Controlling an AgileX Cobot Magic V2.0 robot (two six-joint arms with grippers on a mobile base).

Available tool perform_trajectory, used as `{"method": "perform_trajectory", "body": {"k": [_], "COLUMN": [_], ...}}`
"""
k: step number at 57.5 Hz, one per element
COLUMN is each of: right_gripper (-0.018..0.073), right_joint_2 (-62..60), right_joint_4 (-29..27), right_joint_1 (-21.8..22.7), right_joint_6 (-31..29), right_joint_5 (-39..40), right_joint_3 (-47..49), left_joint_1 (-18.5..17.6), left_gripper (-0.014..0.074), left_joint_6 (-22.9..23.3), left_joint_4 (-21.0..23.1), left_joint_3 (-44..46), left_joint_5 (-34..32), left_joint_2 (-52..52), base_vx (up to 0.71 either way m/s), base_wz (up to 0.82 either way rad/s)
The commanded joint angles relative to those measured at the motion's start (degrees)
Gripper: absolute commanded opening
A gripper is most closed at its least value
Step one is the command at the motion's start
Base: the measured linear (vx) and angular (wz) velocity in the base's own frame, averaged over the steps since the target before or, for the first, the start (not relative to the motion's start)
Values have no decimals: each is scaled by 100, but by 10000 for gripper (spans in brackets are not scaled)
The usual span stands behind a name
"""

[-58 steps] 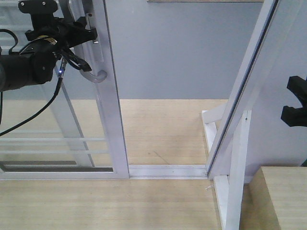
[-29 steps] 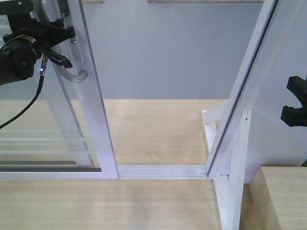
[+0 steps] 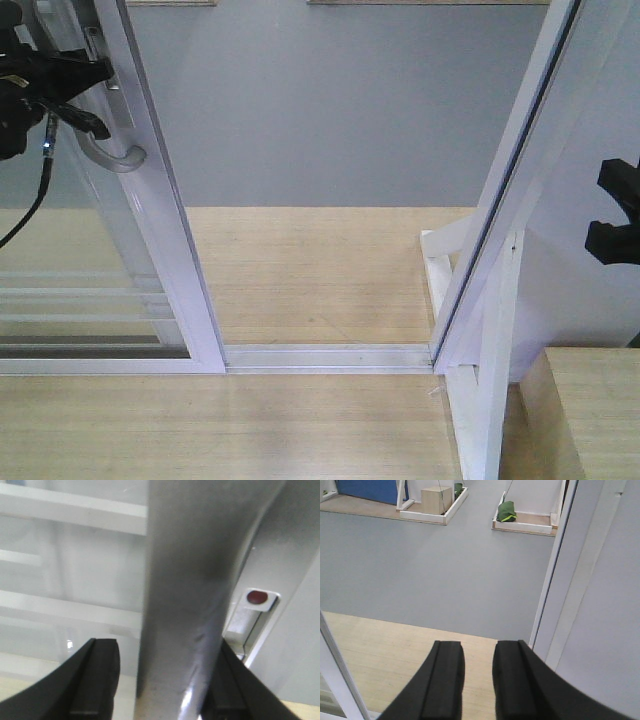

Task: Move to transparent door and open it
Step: 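Slide the door further open along its track with the left gripper, then release the handle and pull the left gripper back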

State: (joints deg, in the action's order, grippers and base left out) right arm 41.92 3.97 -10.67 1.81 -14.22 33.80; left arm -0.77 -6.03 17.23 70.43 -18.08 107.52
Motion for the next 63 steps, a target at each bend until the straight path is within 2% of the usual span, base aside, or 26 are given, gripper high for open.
{"method": "perform_trajectory", "body": {"k": [1,15,35,42,50,56,63], "right_gripper": [260,260,260,260,260,260,260], "right_joint_2": [-30,-30,-30,-30,-30,-30,-30], "right_joint_4": [2,2,2,2,2,2,2], "right_joint_1": [30,30,30,30,30,30,30], "right_joint_6": [-32,-32,-32,-32,-32,-32,-32], "right_joint_5": [422,422,422,422,422,422,422], "right_joint_3": [161,161,161,161,161,161,161], "left_joint_1": [88,127,127,127,127,127,127], "left_gripper": [434,434,434,434,433,433,433], "left_joint_6": [-16,-222,-104,-104,-104,-104,-104], "left_joint_4": [33,33,33,33,33,33,33], "left_joint_3": [151,-259,-1797,-2200,-2416,-2416,-2416], "left_joint_5": [-347,-123,-32,494,1560,2225,2603], "left_joint_2": [-461,-977,-2611,-3339,-4114,-4418,-4553], "base_vx": [0,0,0,0,0,0,0], "base_wz": [0,0,0,0,0,0,0]}}
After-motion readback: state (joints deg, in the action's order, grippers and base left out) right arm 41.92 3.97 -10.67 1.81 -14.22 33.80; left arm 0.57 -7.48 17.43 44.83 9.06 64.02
